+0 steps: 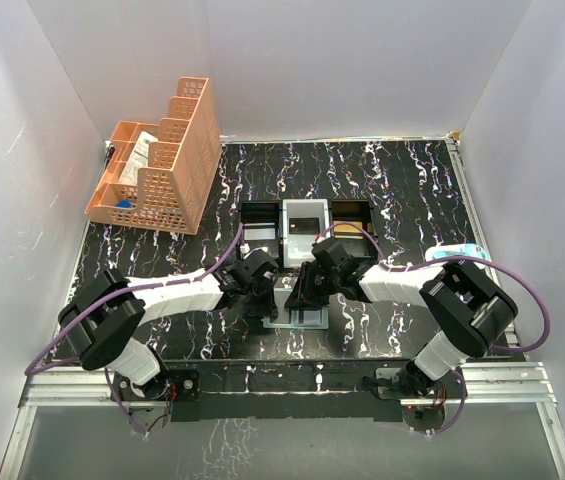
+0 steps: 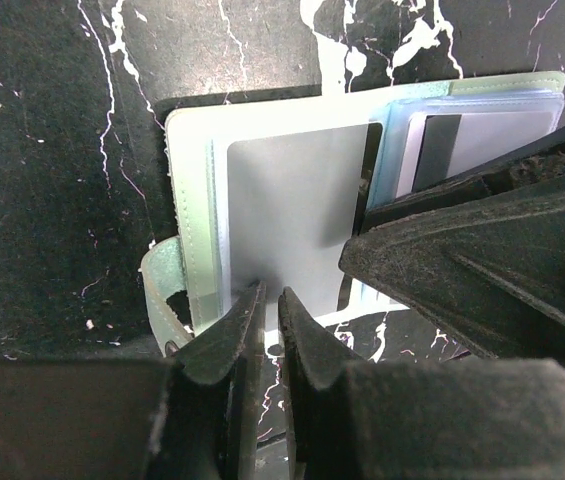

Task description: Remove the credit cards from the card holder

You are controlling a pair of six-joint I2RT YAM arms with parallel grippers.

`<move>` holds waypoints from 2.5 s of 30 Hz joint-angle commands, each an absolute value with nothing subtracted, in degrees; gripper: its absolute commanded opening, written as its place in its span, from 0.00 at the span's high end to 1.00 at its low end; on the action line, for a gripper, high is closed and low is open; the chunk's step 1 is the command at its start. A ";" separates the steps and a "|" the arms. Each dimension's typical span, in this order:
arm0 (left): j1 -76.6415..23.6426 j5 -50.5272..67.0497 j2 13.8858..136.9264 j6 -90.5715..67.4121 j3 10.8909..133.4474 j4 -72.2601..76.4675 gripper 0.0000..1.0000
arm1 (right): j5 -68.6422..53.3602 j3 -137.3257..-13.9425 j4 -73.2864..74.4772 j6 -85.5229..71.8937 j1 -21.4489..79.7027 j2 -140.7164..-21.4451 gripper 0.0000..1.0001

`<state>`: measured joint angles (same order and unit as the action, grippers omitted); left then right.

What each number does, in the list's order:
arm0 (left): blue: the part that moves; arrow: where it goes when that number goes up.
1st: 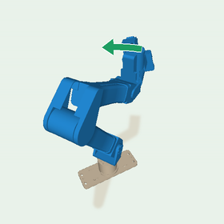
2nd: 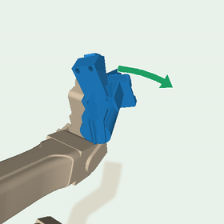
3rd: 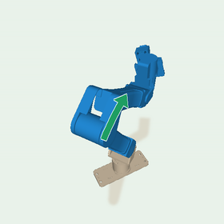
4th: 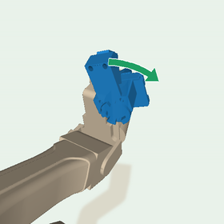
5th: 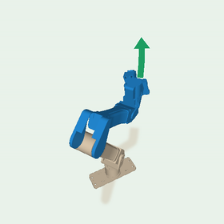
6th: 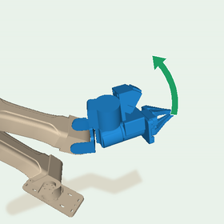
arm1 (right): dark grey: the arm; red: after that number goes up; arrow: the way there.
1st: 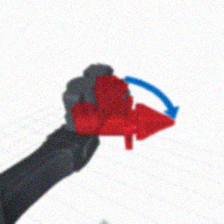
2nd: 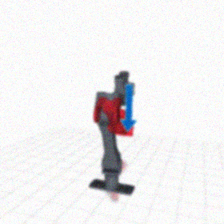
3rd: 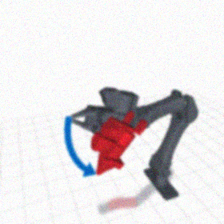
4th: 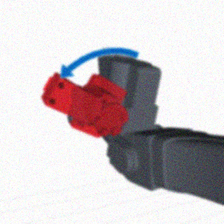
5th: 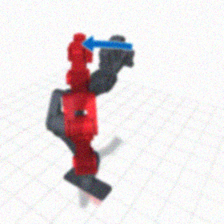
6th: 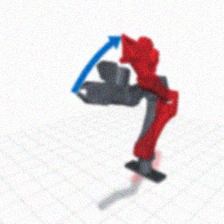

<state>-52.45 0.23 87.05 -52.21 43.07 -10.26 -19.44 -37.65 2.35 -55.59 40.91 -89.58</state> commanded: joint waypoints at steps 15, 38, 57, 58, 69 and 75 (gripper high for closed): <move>-52.56 -4.54 85.46 -51.11 41.47 -17.16 0.79 | -12.61 -38.64 8.65 -53.64 41.20 -88.52 0.76; -52.56 -1.56 91.96 -45.86 44.80 -14.85 0.93 | -8.75 -45.01 14.50 -52.48 45.24 -88.27 0.70; -52.91 -4.32 76.11 -46.07 48.78 -19.62 0.64 | -1.37 -49.99 24.52 -51.27 45.26 -83.37 0.70; -52.91 -3.35 76.50 -45.56 49.36 -18.66 0.63 | -1.35 -49.55 24.15 -51.46 45.26 -83.47 0.71; -50.12 1.10 85.81 -44.13 49.37 -10.74 0.67 | -4.33 -46.24 19.08 -52.86 45.26 -85.63 0.74; -49.44 2.88 88.73 -43.34 46.86 -8.92 0.73 | -3.21 -46.57 20.51 -52.43 45.26 -85.42 0.74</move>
<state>-49.78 0.84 87.92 -44.51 48.18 -10.66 -4.27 -46.15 22.28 -52.23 45.01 -86.24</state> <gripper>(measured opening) 0.282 0.260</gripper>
